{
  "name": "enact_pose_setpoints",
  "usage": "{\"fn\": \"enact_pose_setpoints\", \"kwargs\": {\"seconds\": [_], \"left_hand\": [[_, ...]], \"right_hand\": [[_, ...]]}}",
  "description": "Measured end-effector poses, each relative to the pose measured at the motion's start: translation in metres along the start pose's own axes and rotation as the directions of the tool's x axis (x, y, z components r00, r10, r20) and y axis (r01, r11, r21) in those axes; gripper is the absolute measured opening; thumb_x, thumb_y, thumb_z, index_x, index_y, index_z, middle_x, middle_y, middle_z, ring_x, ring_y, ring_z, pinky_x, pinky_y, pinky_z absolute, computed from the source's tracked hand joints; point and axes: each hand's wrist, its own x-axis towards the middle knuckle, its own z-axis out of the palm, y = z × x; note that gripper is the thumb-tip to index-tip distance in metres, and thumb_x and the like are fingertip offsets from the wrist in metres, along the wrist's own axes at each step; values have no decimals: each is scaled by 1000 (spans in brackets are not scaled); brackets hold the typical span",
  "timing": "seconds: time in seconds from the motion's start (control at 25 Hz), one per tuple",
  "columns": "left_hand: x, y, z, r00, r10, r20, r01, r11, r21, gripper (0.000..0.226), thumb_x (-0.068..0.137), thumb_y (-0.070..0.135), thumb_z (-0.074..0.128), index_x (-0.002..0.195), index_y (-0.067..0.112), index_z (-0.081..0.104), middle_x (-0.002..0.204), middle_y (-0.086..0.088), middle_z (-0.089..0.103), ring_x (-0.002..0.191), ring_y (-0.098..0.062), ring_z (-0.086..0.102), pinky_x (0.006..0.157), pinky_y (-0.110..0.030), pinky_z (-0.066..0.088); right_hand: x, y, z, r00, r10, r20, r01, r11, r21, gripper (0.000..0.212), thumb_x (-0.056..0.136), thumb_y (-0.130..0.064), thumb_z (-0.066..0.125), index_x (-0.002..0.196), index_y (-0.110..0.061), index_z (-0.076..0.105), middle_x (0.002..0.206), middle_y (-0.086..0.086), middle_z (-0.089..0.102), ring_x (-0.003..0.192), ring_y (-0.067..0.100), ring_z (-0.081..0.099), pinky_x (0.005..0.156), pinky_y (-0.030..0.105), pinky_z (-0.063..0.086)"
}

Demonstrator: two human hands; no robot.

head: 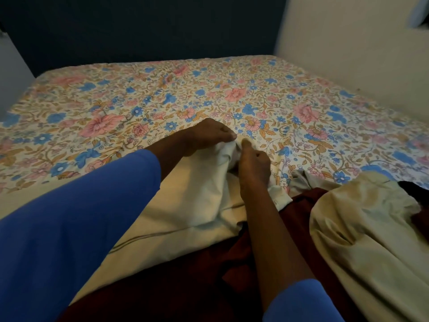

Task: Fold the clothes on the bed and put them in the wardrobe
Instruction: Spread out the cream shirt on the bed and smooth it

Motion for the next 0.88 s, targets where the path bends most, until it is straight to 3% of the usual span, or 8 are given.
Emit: {"fn": "enact_pose_setpoints", "kwargs": {"seconds": [0.12,0.2,0.28,0.36,0.44,0.6,0.76,0.88], "left_hand": [[-1,14,1,994,56,92,-58,998,18,35,94,30,74,128,19,71,139,0,58,124,-15,53,94,-25,43],[-4,23,4,989,100,108,-102,995,8,35,96,30,73,128,19,71,134,2,61,120,-12,56,90,-21,46],[-19,29,9,974,227,10,-224,946,235,39,97,40,69,130,19,68,124,1,68,109,-11,60,91,-26,48],[-43,24,20,839,493,-230,-228,703,673,46,95,58,61,124,22,63,106,2,70,94,-17,63,89,-37,43],[-84,17,39,680,623,-387,-125,619,776,47,91,69,52,99,23,61,80,5,61,72,-19,56,79,-38,38],[-138,1,78,934,247,-257,76,567,820,42,91,64,53,95,23,65,89,1,70,86,-26,67,83,-39,42],[-145,-6,65,946,226,-233,-25,767,641,19,84,44,68,83,25,68,80,7,69,80,-19,65,69,-31,44],[-151,-11,57,950,277,-143,-174,852,493,17,85,43,73,77,29,65,70,13,66,66,-5,60,63,-28,46]], "right_hand": [[2,0,-6,995,-36,95,39,999,-27,58,62,-58,55,112,-32,66,108,-2,71,104,25,68,92,51,57],[4,0,-19,978,-172,120,179,983,-43,39,75,-41,59,113,-40,66,110,-6,71,104,21,68,92,48,58],[9,8,-30,901,-399,171,420,901,-108,32,89,-27,62,118,-38,69,110,-8,75,102,16,70,90,42,59],[16,17,-35,846,-473,246,516,842,-158,23,95,-29,60,114,-34,74,105,-10,76,98,14,71,88,46,59],[24,18,-32,878,-421,226,462,870,-175,21,92,-37,57,102,-30,75,95,-8,76,92,17,72,85,52,59],[30,3,-26,934,-318,165,347,916,-201,20,94,-27,57,96,-22,76,92,-2,75,90,20,69,88,47,58],[27,-8,-27,898,-408,165,438,861,-258,23,98,-18,56,108,-19,77,102,2,76,95,19,68,82,27,47],[34,-14,-30,928,-361,97,374,890,-261,27,101,-23,54,122,-21,70,116,5,72,108,24,65,86,27,43]]}}
